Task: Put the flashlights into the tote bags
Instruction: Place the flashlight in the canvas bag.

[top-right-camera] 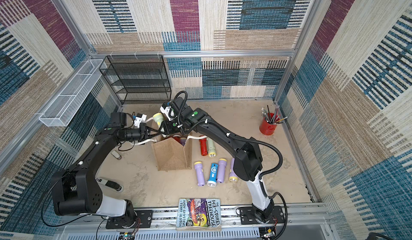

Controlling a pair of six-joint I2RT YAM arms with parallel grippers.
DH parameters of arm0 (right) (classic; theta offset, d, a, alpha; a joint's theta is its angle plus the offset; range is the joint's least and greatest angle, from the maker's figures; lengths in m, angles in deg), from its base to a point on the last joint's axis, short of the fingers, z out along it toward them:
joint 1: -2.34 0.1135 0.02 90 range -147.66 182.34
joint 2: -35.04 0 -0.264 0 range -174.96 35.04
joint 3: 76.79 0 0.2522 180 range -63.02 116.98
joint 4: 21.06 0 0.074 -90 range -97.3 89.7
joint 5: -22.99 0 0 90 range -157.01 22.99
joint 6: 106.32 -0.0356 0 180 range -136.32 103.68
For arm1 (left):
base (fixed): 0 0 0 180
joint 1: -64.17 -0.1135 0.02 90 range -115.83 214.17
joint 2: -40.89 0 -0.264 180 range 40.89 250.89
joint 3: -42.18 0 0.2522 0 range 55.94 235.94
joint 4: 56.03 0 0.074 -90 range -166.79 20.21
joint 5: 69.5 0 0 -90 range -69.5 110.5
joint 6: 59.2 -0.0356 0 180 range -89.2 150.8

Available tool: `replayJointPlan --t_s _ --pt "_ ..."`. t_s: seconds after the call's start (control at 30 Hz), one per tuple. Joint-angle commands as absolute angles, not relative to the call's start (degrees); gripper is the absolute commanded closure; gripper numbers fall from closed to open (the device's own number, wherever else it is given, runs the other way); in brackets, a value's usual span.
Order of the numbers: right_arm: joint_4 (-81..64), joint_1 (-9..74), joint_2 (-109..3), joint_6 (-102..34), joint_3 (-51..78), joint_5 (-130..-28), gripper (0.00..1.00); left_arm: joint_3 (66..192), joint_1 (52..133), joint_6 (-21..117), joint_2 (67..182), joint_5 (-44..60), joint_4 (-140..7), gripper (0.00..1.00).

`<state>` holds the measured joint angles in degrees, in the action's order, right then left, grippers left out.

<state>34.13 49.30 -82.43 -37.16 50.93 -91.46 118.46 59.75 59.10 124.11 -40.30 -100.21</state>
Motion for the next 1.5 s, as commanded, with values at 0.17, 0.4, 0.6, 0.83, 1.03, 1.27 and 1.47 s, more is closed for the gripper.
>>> replayJointPlan --t_s 0.17,0.4,0.6,0.83,1.03,1.27,1.47 --pt "30.5 49.6 -77.4 -38.2 38.1 -95.1 0.67 117.7 59.6 61.0 123.6 -43.7 -94.9 0.98" --pt "29.1 49.5 -78.3 -40.7 32.1 -96.1 0.67 117.2 59.6 61.5 123.8 -43.4 -94.2 0.98" --pt "30.8 49.6 -83.0 -42.2 35.9 -94.6 0.65 117.4 59.6 60.8 123.9 -43.2 -95.2 0.98" --pt "34.1 49.5 -87.3 -42.3 39.9 -94.0 0.59 118.1 59.6 59.2 124.6 -42.1 -98.1 0.98" --pt "34.2 49.5 -88.5 -42.4 39.5 -96.5 0.46 118.2 59.6 59.1 124.7 -42.1 -98.5 0.98" --pt "40.2 49.5 -88.0 -36.4 45.4 -94.3 0.34 118.3 59.6 58.9 124.9 -42.0 -99.0 0.98" --pt "46.0 49.5 -87.5 -30.0 52.2 -93.6 0.30 118.7 59.6 58.2 125.2 -41.0 -100.5 0.98"
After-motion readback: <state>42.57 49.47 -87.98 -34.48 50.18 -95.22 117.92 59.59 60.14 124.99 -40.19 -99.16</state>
